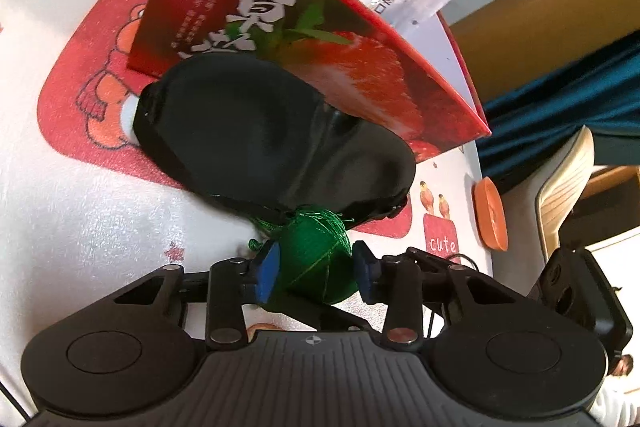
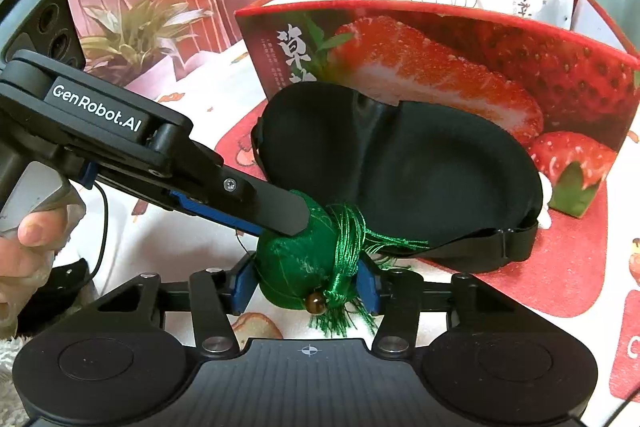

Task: Organize soft objects
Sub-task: 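Lift the green pouch with both grippers toward the red box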

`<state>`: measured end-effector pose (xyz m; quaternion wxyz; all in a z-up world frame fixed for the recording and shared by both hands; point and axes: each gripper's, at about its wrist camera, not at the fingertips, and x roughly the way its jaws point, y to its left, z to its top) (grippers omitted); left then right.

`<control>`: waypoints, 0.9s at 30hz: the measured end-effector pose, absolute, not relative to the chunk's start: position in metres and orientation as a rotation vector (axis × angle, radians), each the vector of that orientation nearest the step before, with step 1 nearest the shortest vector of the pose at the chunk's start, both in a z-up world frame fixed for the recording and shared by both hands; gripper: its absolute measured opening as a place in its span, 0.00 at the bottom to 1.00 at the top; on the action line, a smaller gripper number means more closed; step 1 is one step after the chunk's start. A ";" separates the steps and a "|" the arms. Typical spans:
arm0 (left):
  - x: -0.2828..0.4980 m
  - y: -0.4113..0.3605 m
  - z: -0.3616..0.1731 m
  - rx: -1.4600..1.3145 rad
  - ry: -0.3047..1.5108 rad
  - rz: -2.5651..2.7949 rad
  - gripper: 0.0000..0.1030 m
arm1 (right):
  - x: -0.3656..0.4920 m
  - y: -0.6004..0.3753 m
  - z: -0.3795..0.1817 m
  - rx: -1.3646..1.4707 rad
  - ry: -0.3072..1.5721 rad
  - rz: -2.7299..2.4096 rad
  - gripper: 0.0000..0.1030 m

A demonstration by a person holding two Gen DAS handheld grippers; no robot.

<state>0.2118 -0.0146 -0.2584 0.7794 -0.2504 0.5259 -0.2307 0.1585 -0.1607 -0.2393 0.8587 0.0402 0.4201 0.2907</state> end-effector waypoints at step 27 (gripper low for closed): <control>0.231 -0.010 -0.107 -0.430 0.688 -0.680 0.39 | 0.219 -0.182 -0.075 -0.140 0.462 0.674 0.44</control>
